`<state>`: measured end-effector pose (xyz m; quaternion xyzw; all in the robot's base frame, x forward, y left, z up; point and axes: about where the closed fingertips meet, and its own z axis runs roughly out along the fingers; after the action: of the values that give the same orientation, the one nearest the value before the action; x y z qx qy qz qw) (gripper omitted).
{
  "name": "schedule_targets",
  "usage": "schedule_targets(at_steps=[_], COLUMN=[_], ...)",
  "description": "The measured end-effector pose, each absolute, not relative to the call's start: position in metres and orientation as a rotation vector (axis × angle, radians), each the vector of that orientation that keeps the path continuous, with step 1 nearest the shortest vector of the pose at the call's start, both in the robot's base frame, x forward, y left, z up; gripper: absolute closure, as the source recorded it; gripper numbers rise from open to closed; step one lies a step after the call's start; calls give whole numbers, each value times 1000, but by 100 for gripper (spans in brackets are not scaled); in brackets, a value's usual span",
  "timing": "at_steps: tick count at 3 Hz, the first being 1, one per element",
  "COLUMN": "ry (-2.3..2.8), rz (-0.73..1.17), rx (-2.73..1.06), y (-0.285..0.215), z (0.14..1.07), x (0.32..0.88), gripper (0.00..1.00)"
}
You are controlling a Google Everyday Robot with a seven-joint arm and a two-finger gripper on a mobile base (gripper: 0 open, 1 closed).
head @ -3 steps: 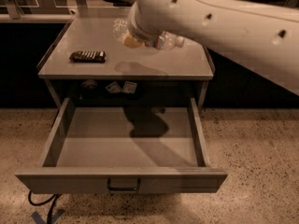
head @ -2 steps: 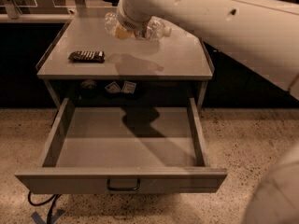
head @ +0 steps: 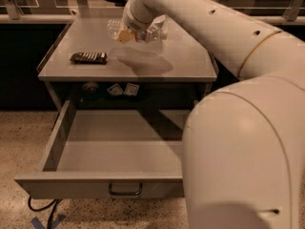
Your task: Pick water bottle from top drawer and place on counter
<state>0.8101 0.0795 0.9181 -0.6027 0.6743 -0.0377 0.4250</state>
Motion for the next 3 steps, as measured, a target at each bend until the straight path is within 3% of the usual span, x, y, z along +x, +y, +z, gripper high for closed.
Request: schedule_targets(at_steps=[2, 3], ry=[1663, 1662], rz=[151, 164], rx=[-1505, -1507], y=[51, 52], z=[856, 851], x=[832, 833], gripper=[100, 87])
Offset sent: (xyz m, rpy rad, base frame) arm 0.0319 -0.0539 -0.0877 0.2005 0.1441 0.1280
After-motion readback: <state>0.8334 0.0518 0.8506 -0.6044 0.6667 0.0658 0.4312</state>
